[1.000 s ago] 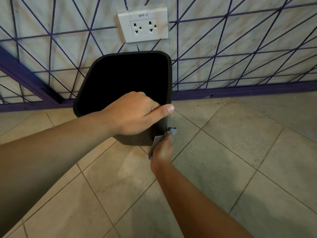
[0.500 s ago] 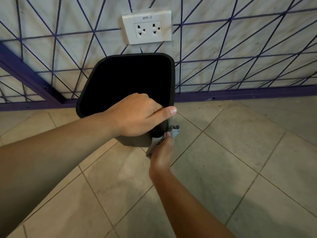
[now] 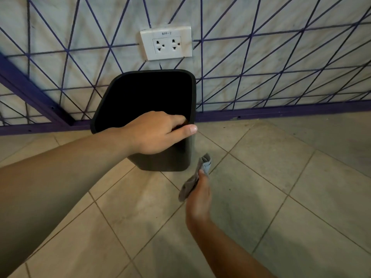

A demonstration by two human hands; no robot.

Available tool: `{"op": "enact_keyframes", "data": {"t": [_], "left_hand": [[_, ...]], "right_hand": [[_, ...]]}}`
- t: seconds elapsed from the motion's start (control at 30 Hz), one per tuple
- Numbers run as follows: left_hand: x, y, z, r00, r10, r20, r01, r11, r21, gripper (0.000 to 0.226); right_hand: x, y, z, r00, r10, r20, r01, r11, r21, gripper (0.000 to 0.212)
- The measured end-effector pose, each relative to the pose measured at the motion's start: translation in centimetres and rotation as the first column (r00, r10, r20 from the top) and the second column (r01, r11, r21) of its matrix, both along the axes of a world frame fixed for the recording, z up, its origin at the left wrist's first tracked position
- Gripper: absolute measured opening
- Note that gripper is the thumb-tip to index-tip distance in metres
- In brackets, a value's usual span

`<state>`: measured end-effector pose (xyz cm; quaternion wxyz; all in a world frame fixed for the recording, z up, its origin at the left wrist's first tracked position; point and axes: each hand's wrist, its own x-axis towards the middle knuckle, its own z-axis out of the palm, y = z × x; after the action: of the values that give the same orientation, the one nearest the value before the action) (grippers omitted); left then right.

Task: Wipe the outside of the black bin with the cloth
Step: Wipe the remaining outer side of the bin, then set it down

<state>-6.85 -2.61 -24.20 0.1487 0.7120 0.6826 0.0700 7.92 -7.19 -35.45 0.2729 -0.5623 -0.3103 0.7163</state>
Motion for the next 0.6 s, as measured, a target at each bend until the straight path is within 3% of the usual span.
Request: {"op": "enact_keyframes", "data": {"t": [0.13, 0.2, 0.37, 0.43, 0.5, 0.6], "left_hand": [[0.0, -1.4, 0.3, 0.993, 0.043, 0.108, -0.04, 0.999, -0.024, 0.042], [-0.4, -2.2, 0.6, 0.988, 0.086, 0.125, -0.077, 0.994, -0.075, 0.042], [-0.8, -4.1, 0.8, 0.975, 0.21, -0.066, -0.22, 0.945, -0.243, 0.028], [0.0, -4.5, 0.1, 0.956, 0.252, -0.152, -0.279, 0.938, -0.203, 0.043], [0.9, -4.7, -0.6, 0.953, 0.25, -0.171, -0.269, 0.958, -0.098, 0.056], [1.8, -4.7, -0.7, 0.961, 0.273, -0.041, -0.274, 0.962, -0.019, 0.049]], "right_hand": [[1.9, 1.1, -0.6, 0.997, -0.083, 0.002, 0.083, 0.995, -0.061, 0.032], [2.5, 1.2, -0.6, 0.993, -0.115, 0.014, 0.116, 0.99, -0.076, 0.044], [2.7, 0.9, -0.6, 0.996, -0.089, -0.009, 0.088, 0.993, -0.08, 0.049], [2.3, 0.4, -0.6, 0.997, -0.065, -0.052, 0.059, 0.993, -0.105, 0.043], [1.8, 0.1, -0.4, 0.996, -0.043, -0.082, 0.03, 0.988, -0.15, 0.052], [1.0, 0.0, -0.6, 0.994, -0.036, -0.103, 0.018, 0.986, -0.167, 0.047]]}}
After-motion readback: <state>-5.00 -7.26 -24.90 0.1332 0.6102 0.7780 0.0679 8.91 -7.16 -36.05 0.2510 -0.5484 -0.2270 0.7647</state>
